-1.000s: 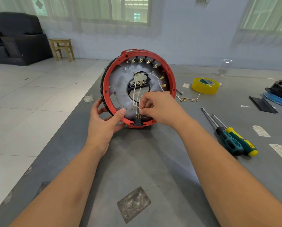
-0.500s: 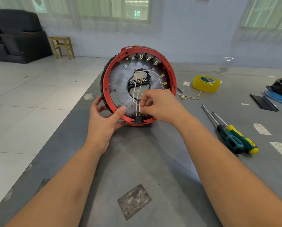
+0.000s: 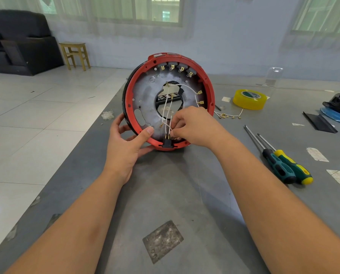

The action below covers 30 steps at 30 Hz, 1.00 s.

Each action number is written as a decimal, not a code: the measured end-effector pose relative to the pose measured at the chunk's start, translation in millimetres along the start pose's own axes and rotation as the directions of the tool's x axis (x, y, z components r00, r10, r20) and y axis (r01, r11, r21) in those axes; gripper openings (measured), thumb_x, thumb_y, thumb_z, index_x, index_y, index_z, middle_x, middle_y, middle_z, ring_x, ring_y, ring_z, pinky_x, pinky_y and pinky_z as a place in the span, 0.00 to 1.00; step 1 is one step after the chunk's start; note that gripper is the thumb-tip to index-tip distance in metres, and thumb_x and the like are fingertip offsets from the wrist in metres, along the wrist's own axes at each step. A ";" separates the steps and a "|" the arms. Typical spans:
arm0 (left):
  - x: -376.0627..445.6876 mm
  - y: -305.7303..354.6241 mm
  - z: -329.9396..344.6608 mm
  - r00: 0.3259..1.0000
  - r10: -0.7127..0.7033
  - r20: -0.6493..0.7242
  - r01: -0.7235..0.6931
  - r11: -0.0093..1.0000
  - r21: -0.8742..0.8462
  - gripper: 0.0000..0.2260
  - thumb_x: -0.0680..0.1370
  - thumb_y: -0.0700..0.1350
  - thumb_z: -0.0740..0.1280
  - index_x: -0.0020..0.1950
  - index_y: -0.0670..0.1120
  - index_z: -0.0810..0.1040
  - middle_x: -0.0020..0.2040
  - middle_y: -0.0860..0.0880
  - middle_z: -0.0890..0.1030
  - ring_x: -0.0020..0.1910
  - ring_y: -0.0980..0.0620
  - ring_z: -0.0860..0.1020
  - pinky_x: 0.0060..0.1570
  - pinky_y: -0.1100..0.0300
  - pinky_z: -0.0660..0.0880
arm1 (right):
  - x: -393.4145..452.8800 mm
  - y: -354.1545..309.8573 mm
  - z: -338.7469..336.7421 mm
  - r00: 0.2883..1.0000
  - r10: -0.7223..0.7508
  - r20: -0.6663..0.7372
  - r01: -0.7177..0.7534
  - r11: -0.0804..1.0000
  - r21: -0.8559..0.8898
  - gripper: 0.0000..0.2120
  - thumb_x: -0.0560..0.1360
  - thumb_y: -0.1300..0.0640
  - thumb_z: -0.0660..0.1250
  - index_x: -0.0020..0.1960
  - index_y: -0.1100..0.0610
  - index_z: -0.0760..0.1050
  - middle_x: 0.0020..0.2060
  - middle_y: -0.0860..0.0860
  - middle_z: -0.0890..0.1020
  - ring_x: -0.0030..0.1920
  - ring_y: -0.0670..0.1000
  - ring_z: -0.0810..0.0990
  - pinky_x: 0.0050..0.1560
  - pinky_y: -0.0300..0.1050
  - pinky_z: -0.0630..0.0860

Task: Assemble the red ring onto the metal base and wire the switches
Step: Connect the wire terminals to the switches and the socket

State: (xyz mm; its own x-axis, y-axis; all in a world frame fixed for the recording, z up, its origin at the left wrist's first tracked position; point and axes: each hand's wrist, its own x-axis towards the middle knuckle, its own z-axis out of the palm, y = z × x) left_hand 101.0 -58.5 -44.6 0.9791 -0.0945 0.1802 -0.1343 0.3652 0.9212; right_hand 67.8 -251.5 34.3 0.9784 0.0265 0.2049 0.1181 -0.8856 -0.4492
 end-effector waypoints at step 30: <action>-16.6 -8.9 24.6 0.982 -0.186 0.045 0.191 0.951 -0.244 0.45 0.71 0.27 0.76 0.81 0.58 0.66 0.71 0.41 0.73 0.56 0.43 0.87 0.50 0.49 0.85 | -1.1 -5.5 -4.9 0.995 0.058 0.075 -0.049 0.993 -0.112 0.06 0.78 0.60 0.68 0.46 0.57 0.84 0.35 0.49 0.86 0.37 0.44 0.84 0.32 0.31 0.75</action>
State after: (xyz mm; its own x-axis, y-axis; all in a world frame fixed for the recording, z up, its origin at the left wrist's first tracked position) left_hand 82.2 -83.0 -47.3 0.9791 -0.2023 0.0211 0.0969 0.5552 0.8261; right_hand 65.3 -248.9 40.8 0.9936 0.0100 0.1127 0.0501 -0.9322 -0.3586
